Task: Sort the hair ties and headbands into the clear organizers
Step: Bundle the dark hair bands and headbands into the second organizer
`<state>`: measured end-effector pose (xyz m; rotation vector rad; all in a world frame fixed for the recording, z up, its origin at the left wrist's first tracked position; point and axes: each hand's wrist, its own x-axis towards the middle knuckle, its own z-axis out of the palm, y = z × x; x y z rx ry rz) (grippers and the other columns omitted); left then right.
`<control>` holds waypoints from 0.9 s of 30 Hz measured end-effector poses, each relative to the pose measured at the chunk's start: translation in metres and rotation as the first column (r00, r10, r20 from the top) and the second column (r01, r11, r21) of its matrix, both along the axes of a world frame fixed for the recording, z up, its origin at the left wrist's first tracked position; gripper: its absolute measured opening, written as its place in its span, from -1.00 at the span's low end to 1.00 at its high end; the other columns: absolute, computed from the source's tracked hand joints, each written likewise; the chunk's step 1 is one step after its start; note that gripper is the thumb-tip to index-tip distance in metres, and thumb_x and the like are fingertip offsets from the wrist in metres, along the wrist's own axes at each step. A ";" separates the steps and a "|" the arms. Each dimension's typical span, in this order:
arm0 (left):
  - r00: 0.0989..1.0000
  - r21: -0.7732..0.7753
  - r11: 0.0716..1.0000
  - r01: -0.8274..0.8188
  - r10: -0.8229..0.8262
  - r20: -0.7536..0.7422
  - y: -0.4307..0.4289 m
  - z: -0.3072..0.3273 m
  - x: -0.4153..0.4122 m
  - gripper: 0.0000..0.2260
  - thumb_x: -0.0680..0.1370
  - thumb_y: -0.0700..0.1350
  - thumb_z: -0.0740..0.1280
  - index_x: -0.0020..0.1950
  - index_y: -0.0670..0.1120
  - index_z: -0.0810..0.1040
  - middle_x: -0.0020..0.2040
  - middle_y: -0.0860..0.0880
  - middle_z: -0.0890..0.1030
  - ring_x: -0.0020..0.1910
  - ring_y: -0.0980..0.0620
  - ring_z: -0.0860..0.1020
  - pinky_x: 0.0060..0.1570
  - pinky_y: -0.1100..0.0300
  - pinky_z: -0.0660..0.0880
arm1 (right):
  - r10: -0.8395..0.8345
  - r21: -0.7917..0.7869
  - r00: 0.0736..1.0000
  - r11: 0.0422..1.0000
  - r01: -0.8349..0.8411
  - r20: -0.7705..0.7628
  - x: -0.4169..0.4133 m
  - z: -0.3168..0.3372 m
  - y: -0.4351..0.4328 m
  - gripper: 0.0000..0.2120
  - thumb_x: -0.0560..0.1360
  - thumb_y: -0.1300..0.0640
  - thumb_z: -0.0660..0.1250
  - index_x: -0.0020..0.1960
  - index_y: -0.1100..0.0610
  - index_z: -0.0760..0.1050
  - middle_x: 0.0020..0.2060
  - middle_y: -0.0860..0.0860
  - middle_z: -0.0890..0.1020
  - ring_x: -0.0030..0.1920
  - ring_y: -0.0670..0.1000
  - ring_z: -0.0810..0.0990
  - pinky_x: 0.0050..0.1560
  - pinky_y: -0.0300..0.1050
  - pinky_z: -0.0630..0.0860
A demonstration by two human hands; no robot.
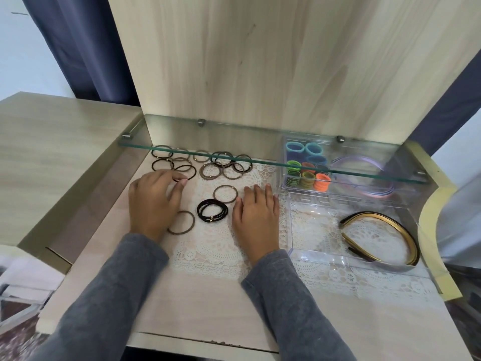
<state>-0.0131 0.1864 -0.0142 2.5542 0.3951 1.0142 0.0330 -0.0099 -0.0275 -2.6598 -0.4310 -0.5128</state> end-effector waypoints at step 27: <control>0.910 0.085 0.906 0.415 -0.413 -0.048 -0.031 -0.012 -0.027 -0.89 0.51 -0.05 0.43 0.00 0.00 0.71 0.04 0.12 0.66 0.14 0.03 0.59 0.15 -0.06 0.49 | 0.379 0.187 0.926 0.909 -0.372 0.001 -0.014 0.016 -0.008 -0.58 0.47 0.08 0.05 0.23 0.14 0.49 0.23 0.06 0.51 0.40 0.11 0.31 0.43 0.06 0.23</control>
